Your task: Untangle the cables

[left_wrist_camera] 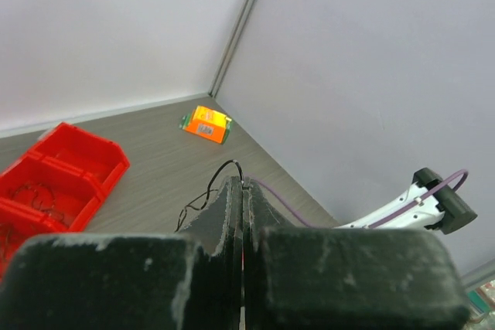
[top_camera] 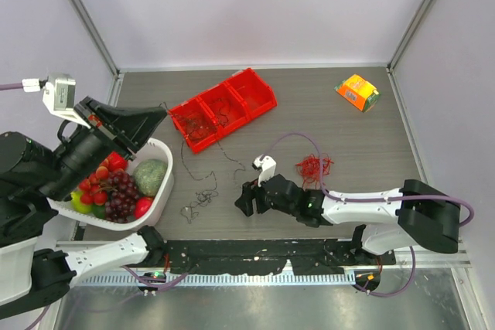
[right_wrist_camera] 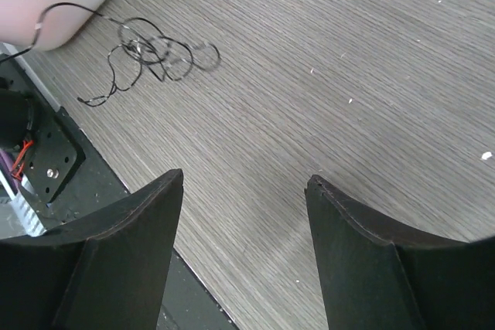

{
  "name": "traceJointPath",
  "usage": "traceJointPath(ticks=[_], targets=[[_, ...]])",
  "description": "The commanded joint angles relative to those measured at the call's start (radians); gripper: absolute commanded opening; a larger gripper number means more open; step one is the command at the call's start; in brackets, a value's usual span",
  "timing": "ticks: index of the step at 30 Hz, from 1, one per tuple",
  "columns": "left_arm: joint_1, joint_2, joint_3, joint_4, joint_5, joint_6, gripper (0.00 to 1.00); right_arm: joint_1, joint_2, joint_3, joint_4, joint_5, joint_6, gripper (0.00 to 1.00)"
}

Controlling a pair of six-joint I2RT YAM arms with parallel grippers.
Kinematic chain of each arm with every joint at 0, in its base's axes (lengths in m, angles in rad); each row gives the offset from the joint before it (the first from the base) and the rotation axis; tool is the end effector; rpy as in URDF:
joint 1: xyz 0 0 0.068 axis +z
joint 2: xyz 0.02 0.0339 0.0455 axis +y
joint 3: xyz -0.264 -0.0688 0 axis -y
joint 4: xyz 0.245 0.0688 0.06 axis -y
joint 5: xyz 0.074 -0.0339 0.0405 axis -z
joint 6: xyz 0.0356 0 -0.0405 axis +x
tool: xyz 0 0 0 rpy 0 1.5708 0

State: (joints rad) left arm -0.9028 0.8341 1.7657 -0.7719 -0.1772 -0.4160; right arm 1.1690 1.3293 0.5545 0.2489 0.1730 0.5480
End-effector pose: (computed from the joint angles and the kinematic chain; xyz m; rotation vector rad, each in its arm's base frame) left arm 0.0348 -0.0340 0.5588 0.2064 1.4701 -0.9583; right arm 0.1105 0.2445 0.1866 -0.5684 2.1313 0.8352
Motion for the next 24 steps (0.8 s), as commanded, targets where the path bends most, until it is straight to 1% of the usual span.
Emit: traceJointPath(ticks=[1, 5, 7, 10, 12, 14, 21, 22, 23, 24], targets=[[0.001, 0.069, 0.070, 0.109, 0.071, -0.009, 0.00, 0.003, -0.002, -0.053, 0.241, 0.014, 0.064, 0.70], [0.001, 0.115, 0.106, 0.134, 0.091, -0.007, 0.00, 0.003, 0.085, -0.080, 0.433, -0.004, 0.139, 0.70], [0.001, 0.132, 0.118, 0.137, 0.099, -0.009, 0.00, 0.006, 0.172, -0.070, 0.511, -0.033, 0.162, 0.70], [0.001, 0.148, 0.132, 0.140, 0.111, -0.012, 0.00, 0.020, 0.254, -0.030, 0.567, -0.043, 0.196, 0.68], [0.001, 0.151, 0.127, 0.146, 0.117, -0.017, 0.00, 0.026, 0.297, -0.022, 0.595, -0.018, 0.216, 0.68], [-0.001, 0.148, 0.117, 0.158, 0.116, -0.023, 0.00, 0.026, 0.329, -0.027, 0.683, 0.006, 0.242, 0.68], [0.001, 0.135, 0.098, 0.169, 0.120, -0.035, 0.00, 0.035, 0.426, 0.013, 0.780, 0.063, 0.254, 0.69], [0.001, 0.135, 0.100, 0.169, 0.122, -0.037, 0.00, 0.035, 0.439, 0.031, 0.782, 0.077, 0.254, 0.68], [0.001, 0.137, 0.101, 0.169, 0.123, -0.037, 0.00, 0.037, 0.447, 0.042, 0.776, 0.086, 0.254, 0.65], [0.001, 0.134, 0.103, 0.169, 0.124, -0.038, 0.00, 0.037, 0.461, 0.070, 0.733, 0.124, 0.260, 0.62]])
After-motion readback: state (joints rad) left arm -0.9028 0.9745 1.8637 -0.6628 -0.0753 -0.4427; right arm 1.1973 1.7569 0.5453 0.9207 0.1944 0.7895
